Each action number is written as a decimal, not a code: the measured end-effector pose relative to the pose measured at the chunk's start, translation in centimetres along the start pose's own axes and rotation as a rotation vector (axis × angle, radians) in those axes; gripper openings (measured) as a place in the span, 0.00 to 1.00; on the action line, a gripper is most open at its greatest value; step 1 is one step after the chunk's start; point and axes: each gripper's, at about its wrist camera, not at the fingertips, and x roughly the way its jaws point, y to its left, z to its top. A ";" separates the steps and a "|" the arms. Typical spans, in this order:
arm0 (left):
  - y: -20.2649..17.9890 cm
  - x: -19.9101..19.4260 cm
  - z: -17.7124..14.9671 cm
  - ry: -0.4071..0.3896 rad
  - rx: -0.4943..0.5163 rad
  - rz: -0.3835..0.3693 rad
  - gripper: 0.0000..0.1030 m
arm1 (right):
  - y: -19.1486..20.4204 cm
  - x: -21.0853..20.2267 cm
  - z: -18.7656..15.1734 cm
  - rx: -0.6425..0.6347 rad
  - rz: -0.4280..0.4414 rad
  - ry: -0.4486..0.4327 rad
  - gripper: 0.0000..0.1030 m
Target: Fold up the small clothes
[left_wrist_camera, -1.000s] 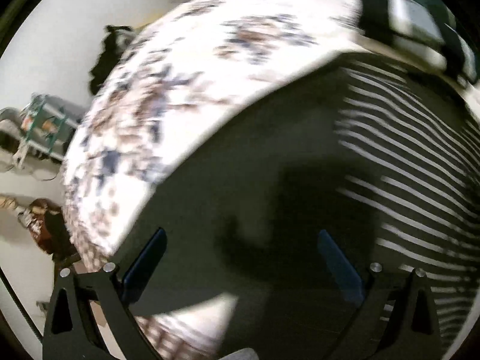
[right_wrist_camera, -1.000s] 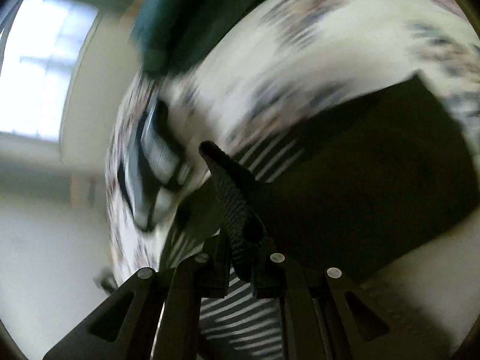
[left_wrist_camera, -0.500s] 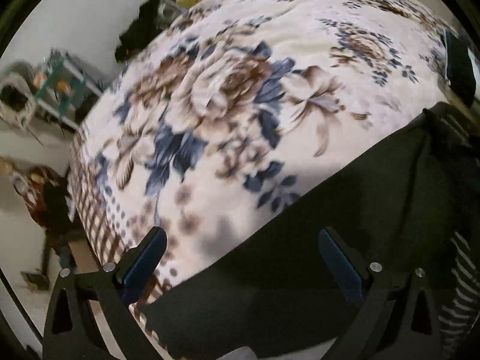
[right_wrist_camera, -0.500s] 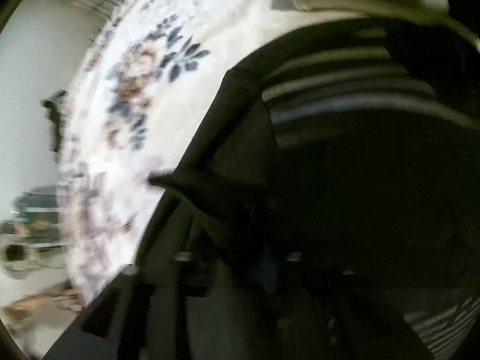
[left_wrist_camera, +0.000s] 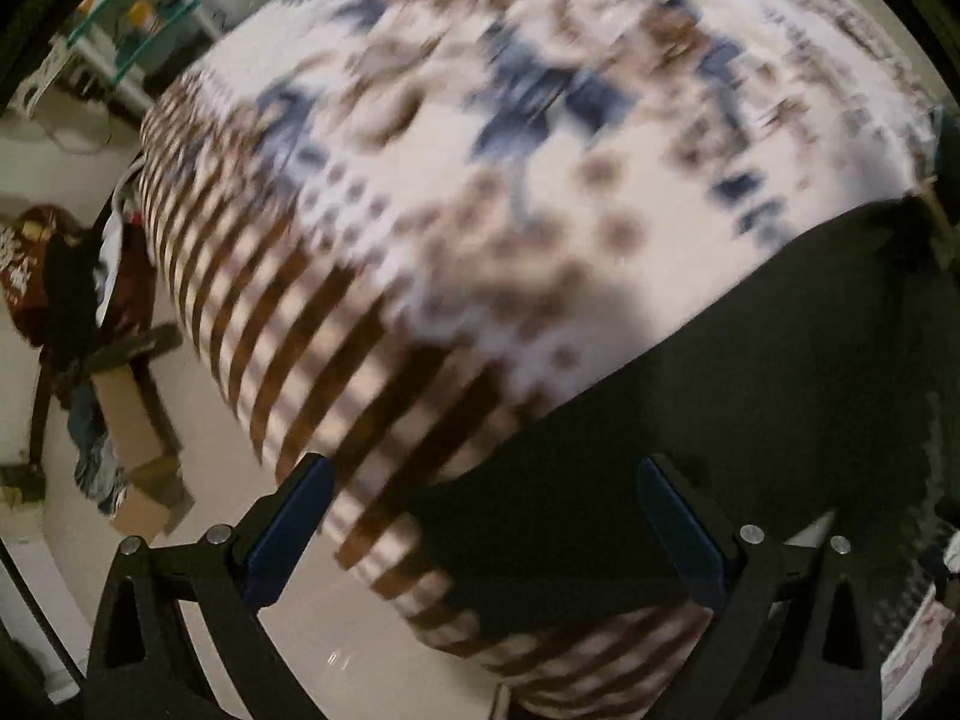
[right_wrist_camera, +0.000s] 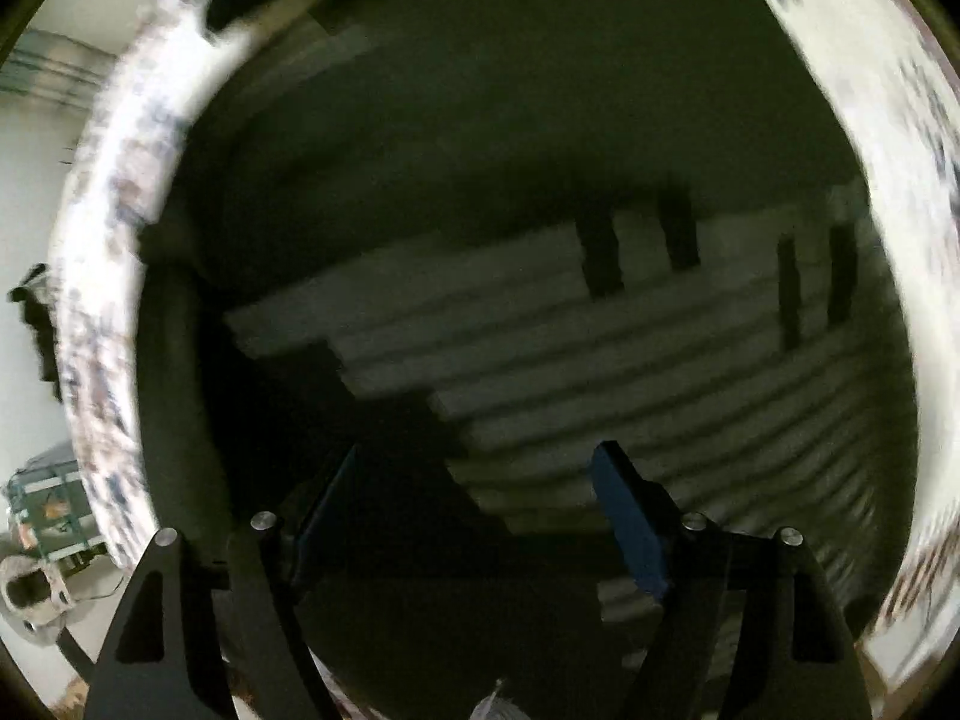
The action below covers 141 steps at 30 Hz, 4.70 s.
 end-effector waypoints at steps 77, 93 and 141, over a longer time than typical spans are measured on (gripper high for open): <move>-30.1 -18.1 15.1 -0.534 0.446 -0.309 0.05 | 0.9 -6.7 10.4 -0.042 -0.047 -0.353 0.98; -61.8 -15.4 -3.6 -0.296 0.696 -0.509 0.09 | -26.5 -11.5 14.7 0.180 0.086 -0.293 0.43; -36.9 -1.9 7.2 -0.244 0.210 0.062 1.00 | -21.9 -12.1 20.1 0.055 0.116 -0.407 0.09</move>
